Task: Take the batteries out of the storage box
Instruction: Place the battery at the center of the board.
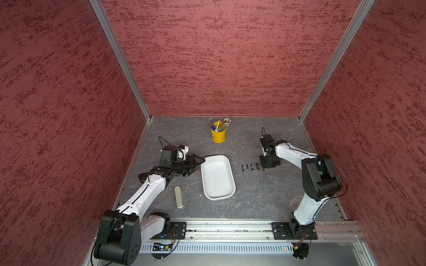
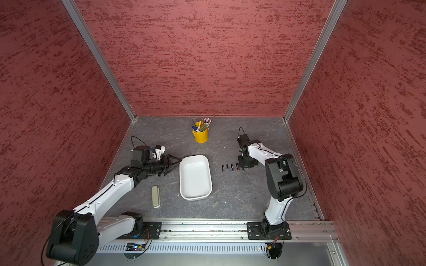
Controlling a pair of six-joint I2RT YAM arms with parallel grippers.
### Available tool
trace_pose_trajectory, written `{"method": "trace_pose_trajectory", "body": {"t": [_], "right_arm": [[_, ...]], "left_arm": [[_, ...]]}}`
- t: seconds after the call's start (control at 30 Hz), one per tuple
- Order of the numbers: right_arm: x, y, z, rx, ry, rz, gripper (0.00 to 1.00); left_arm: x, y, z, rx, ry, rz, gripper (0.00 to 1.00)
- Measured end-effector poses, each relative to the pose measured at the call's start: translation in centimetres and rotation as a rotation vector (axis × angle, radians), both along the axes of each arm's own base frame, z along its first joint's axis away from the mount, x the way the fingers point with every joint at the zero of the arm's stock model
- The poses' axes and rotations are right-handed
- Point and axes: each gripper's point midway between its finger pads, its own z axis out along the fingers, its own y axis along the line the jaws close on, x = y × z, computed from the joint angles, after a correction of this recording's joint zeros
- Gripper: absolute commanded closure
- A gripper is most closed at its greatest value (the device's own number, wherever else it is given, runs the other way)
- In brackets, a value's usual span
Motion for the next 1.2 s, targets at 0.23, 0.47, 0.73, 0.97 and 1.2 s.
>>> {"method": "trace_pose_trajectory", "body": {"t": [0.23, 0.47, 0.73, 0.97, 1.2], "right_arm": [[0.0, 0.0, -0.5, 0.003, 0.009, -0.002, 0.83], [-0.3, 0.0, -1.1, 0.001, 0.028, -0.002, 0.83], [-0.5, -0.1, -1.2, 0.000, 0.033, -0.002, 0.81], [-0.5, -0.1, -1.2, -0.001, 0.033, -0.003, 0.77], [-0.5, -0.1, -1.2, -0.001, 0.033, -0.004, 0.76]], "left_arm": [[0.3, -0.3, -0.2, 0.007, 0.011, -0.004, 0.39], [0.3, -0.3, -0.2, 0.010, 0.009, -0.005, 0.39], [0.3, -0.4, -0.4, 0.012, 0.014, -0.007, 0.39], [0.2, -0.5, -0.4, 0.012, 0.015, -0.011, 0.39], [0.2, -0.5, -0.4, 0.013, 0.015, -0.010, 0.39]]}}
